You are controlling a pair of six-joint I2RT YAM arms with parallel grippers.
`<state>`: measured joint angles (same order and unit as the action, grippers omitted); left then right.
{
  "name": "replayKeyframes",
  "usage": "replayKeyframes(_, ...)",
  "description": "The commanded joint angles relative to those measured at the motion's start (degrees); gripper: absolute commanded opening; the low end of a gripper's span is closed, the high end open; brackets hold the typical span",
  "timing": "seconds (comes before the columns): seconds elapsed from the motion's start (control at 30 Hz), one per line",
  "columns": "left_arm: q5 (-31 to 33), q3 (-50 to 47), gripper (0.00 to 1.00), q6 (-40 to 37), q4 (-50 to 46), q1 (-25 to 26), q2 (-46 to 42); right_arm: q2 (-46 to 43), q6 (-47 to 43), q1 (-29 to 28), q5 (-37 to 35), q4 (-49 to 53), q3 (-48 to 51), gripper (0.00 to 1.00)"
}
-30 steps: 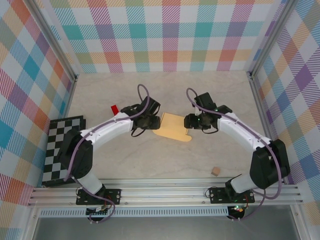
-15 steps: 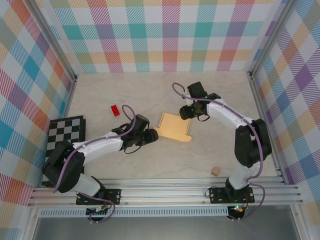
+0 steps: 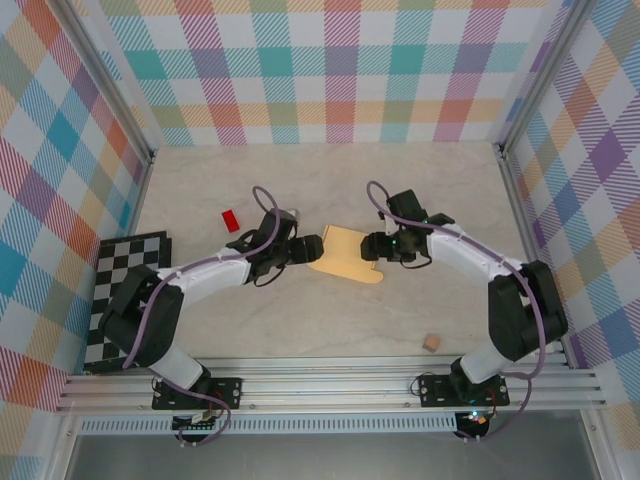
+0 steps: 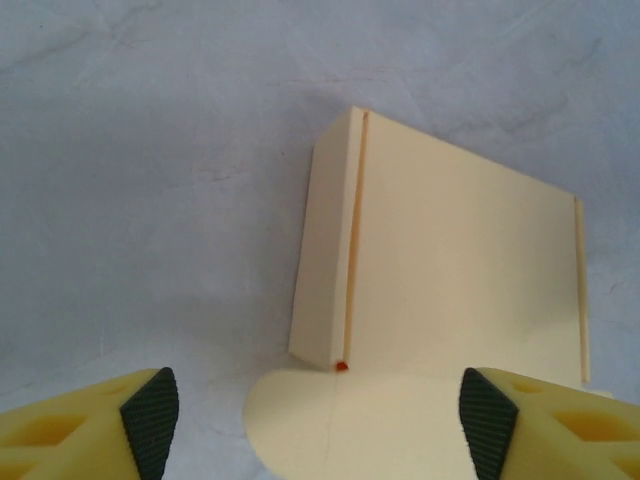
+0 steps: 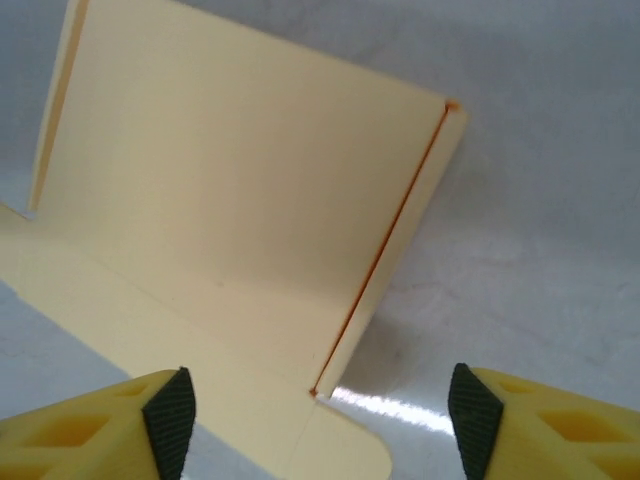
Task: Fold the paper box
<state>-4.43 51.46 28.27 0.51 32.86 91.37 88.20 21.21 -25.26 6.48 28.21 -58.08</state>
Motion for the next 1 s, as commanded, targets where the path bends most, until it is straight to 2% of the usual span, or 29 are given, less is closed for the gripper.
replayKeyframes(0.0, -5.2, -1.4, 0.89, -1.5, 7.4, -2.9, 2.8, -1.7, 8.9, 0.2, 5.8, -7.5, 3.2, 0.79)
replayKeyframes(0.03, -6.9, -1.8, 0.99, -1.3, 9.6, -3.3, 3.8, -1.8, 9.9, 0.6, 7.2, -8.8, 4.2, 0.81)
replayKeyframes(0.13, -10.5, -1.8, 1.0, -1.3, 13.1, -3.4, 6.6, -2.5, 13.2, 1.3, 9.4, -12.4, 7.1, 0.9)
replayKeyframes(0.2, -11.8, -2.6, 1.0, -0.6, 16.1, -3.4, 7.9, -2.5, 14.7, 1.6, 10.1, -14.4, 8.6, 1.0)
replayKeyframes(0.33, -15.8, -3.3, 1.0, 1.2, 21.9, -3.0, 10.6, -2.6, 15.5, 1.9, 11.6, -20.0, 12.0, 1.0)
replayKeyframes(0.47, -16.6, -3.1, 0.97, 2.5, 24.4, -1.3, 11.9, -1.4, 17.1, 1.9, 14.9, -26.0, 14.1, 1.0)
replayKeyframes(0.63, -17.0, -0.6, 0.93, 4.7, 21.2, 1.1, 10.9, -2.3, 20.0, 2.0, 16.3, -27.7, 14.7, 1.0)
replayKeyframes(0.87, -14.7, 2.5, 0.92, 9.5, 10.2, 4.3, 5.5, -5.5, 20.6, 2.0, 16.0, -17.4, 9.2, 1.0)
replayKeyframes(0.97, -12.2, 4.3, 0.92, 12.5, 2.4, 4.8, 3.0, -6.8, 21.5, 2.0, 14.0, -13.5, 8.1, 1.0)
